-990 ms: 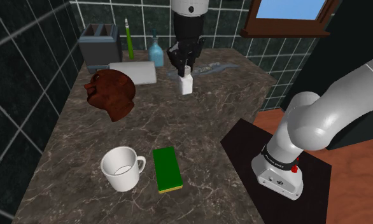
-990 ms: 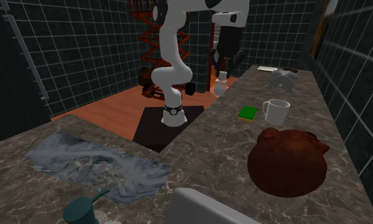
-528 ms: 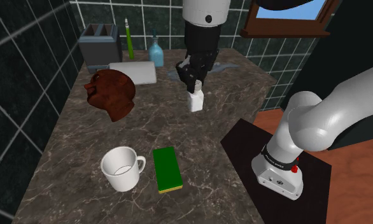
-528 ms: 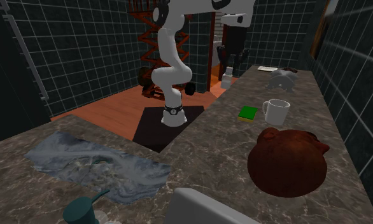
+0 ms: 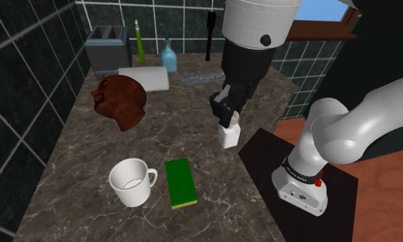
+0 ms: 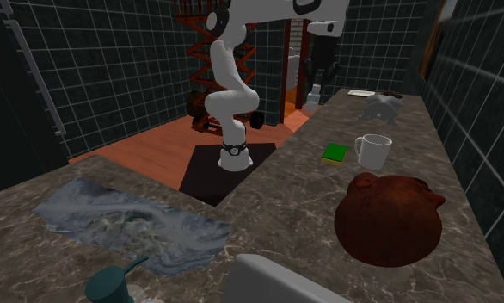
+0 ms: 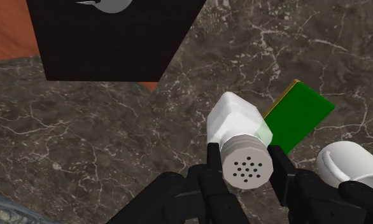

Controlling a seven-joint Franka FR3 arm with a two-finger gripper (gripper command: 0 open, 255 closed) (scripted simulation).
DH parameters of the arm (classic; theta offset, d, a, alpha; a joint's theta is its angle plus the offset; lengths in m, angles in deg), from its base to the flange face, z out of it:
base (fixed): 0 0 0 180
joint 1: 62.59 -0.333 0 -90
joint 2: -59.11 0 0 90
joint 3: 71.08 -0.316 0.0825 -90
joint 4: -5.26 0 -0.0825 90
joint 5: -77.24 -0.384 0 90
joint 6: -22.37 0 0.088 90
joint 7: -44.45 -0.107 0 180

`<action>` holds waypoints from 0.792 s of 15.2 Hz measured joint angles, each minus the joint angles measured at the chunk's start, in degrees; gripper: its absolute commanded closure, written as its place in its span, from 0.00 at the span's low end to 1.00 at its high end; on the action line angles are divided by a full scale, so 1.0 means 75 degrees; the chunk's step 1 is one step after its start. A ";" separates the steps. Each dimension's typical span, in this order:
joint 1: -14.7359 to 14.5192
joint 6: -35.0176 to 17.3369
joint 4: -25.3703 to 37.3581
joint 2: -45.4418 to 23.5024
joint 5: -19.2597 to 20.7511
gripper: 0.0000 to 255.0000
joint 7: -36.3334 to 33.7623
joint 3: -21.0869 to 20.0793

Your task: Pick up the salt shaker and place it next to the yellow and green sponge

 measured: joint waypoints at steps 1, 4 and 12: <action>-0.0077 0.0065 -0.0019 0.0098 -0.0100 1.00 -0.0148 -0.0104; -0.0148 -0.0090 -0.0227 0.0166 -0.0219 1.00 -0.0297 -0.0257; -0.0231 -0.0854 -0.1088 0.0266 -0.0375 1.00 -0.0314 -0.0428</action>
